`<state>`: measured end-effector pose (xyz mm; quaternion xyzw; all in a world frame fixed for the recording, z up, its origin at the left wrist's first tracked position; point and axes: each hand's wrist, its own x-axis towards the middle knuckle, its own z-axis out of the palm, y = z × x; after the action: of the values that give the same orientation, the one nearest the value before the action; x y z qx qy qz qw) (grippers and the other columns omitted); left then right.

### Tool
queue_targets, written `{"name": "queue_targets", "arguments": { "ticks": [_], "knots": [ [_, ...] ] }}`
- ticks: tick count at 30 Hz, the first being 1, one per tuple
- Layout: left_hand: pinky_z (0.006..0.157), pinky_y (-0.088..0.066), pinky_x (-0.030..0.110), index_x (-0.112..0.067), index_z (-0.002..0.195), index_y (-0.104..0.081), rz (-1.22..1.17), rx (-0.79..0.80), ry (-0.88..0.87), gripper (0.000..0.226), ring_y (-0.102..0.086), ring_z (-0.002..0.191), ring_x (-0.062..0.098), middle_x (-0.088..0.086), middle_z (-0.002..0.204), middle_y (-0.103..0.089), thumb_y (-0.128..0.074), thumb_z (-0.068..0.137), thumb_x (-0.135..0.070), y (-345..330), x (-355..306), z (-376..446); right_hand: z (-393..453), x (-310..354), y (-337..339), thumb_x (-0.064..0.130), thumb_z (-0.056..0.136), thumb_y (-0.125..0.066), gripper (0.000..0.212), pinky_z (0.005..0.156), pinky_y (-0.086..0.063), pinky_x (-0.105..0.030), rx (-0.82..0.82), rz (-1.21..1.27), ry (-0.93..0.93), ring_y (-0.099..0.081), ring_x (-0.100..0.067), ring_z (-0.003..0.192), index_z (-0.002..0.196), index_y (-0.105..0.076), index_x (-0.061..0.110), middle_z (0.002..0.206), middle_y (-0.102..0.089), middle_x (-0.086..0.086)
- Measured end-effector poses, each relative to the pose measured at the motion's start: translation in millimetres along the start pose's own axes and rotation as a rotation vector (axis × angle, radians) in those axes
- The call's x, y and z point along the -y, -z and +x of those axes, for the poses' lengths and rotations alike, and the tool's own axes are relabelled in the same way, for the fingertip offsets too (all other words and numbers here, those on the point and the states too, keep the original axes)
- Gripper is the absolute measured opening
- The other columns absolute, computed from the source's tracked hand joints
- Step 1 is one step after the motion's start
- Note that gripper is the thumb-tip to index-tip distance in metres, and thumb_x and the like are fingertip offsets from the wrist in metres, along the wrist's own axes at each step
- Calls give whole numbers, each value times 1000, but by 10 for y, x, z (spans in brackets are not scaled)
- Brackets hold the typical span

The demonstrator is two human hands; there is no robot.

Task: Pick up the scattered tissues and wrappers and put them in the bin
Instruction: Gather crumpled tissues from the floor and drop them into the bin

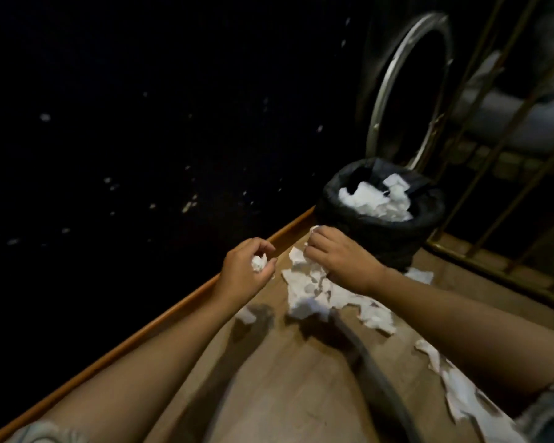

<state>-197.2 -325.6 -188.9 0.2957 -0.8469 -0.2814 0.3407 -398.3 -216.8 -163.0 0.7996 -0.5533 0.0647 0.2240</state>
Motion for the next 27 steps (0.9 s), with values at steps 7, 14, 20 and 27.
{"name": "queue_targets", "arguments": {
  "ticks": [7,14,20,27],
  "knots": [
    [73,-43,7,-24,88,-67,-43,-23,-74,10,-57,87,-1,-9,89,-63,-72,83,-17,-245,-611,697,-238,-779,405,8,68,-78,27,73,-42,-37,-194,-13,-313,-46,-28,91,91,-63,7,96,-58,-13],
    [72,-54,33,-14,81,-71,-305,-87,263,10,-64,77,12,-4,79,-68,-75,82,-23,-963,-1117,1266,-517,-1382,323,-6,60,-77,34,76,-52,-42,-282,172,-670,-52,-32,98,90,-62,2,105,-55,-14],
    [71,-54,30,-19,75,-65,-514,-200,501,16,-65,79,18,0,77,-68,-75,83,-27,-1543,-1387,1888,-558,-1781,-45,10,69,-77,39,93,-44,-36,-239,204,-954,-47,-27,108,106,-65,9,112,-53,-7],
    [75,-54,36,-19,83,-64,-237,-230,290,22,-64,88,17,-1,90,-68,-74,80,-38,-2002,-1130,2080,-385,-1976,-437,34,78,-67,44,100,-36,-38,-91,419,-1039,-44,-27,117,117,-58,15,119,-53,-8]
  ]
}}
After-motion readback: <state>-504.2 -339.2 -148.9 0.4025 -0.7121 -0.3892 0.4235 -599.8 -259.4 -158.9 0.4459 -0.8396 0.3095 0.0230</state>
